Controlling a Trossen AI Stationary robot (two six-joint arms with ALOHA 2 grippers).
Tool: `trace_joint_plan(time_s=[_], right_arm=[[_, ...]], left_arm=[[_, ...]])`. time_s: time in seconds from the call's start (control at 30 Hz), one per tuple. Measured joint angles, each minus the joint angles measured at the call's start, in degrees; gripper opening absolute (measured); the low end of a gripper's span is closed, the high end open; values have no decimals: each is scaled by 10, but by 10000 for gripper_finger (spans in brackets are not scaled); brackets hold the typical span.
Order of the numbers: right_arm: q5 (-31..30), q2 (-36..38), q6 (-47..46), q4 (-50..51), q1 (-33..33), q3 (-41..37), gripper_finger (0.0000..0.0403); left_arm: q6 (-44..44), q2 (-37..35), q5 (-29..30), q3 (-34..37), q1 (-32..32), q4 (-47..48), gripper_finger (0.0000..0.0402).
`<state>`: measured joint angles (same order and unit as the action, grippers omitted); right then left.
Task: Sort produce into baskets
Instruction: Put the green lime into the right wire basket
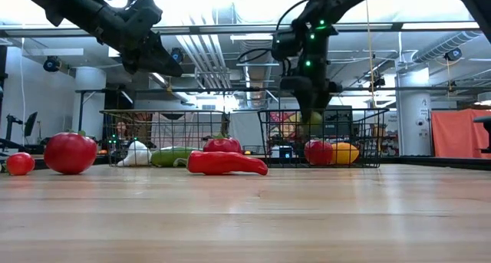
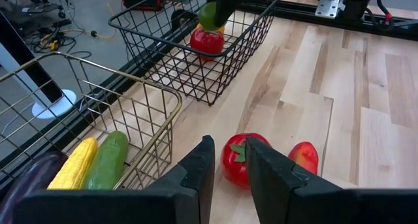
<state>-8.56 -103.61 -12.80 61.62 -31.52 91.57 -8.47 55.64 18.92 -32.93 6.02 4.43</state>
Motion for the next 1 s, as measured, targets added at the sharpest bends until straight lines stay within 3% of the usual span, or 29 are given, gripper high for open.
trace_joint_plan(time_s=[0.47,1.0], right_arm=[[0,-25,10,-105,-3,0,194],[-5,-42,21,-148,-6,-1,194]], left_arm=[[0,0,0,0,0,1,70],[-12,0,0,1,0,8,70]])
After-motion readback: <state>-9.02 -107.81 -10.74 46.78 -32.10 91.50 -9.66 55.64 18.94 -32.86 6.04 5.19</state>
